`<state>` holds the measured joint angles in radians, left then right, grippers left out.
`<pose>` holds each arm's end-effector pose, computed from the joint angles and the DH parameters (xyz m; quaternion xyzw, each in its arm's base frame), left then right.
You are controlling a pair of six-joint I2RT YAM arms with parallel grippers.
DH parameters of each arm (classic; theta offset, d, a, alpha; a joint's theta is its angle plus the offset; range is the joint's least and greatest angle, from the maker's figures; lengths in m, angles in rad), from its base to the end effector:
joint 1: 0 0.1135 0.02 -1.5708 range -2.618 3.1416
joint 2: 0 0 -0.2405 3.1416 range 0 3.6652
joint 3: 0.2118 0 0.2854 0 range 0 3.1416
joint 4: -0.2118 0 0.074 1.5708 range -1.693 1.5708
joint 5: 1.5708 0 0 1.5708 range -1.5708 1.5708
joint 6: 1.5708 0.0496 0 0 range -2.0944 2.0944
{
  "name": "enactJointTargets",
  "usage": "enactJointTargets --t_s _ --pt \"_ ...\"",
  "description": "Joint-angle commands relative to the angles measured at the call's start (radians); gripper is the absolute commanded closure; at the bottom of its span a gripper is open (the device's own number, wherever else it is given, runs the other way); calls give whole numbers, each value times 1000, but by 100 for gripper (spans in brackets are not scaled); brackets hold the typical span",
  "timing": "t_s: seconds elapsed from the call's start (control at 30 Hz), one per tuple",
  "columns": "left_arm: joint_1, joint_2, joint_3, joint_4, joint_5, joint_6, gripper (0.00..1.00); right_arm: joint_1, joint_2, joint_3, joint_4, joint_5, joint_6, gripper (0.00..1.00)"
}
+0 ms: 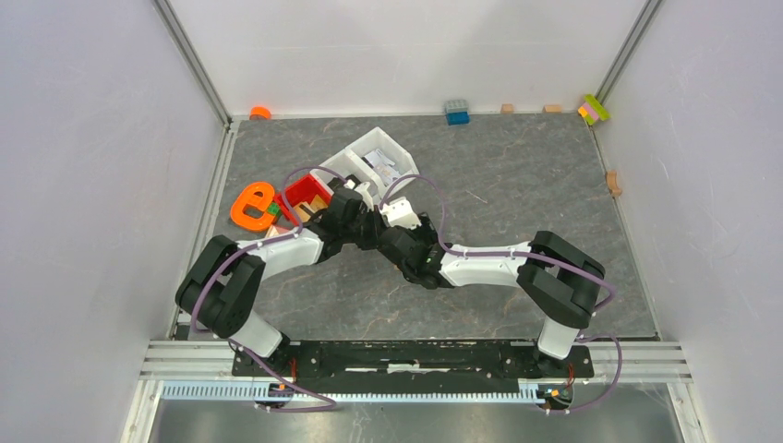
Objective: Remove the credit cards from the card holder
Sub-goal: Open the card holder at the center of the board.
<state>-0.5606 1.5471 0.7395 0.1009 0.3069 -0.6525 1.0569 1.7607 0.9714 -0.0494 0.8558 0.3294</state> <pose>0.2823 -0.1949 0.1150 0.0227 0.8994 -0.3499 0.2609 0.2173 0.3088 0.1146 -0.1634 0.8468 -0.0900 0.4981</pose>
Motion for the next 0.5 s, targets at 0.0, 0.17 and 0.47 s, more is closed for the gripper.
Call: enactJointTargets --t_s 0.0,0.17,0.47 --pt "19 -46 5 0 -26 50 87 -13 -13 3 -125 106 -9 34" --pt "22 -47 3 0 -26 49 86 -15 -30 -5 -126 112 -8 33" --pt "23 -43 6 -1 -26 51 86 -59 -79 -47 -105 56 -4 33"
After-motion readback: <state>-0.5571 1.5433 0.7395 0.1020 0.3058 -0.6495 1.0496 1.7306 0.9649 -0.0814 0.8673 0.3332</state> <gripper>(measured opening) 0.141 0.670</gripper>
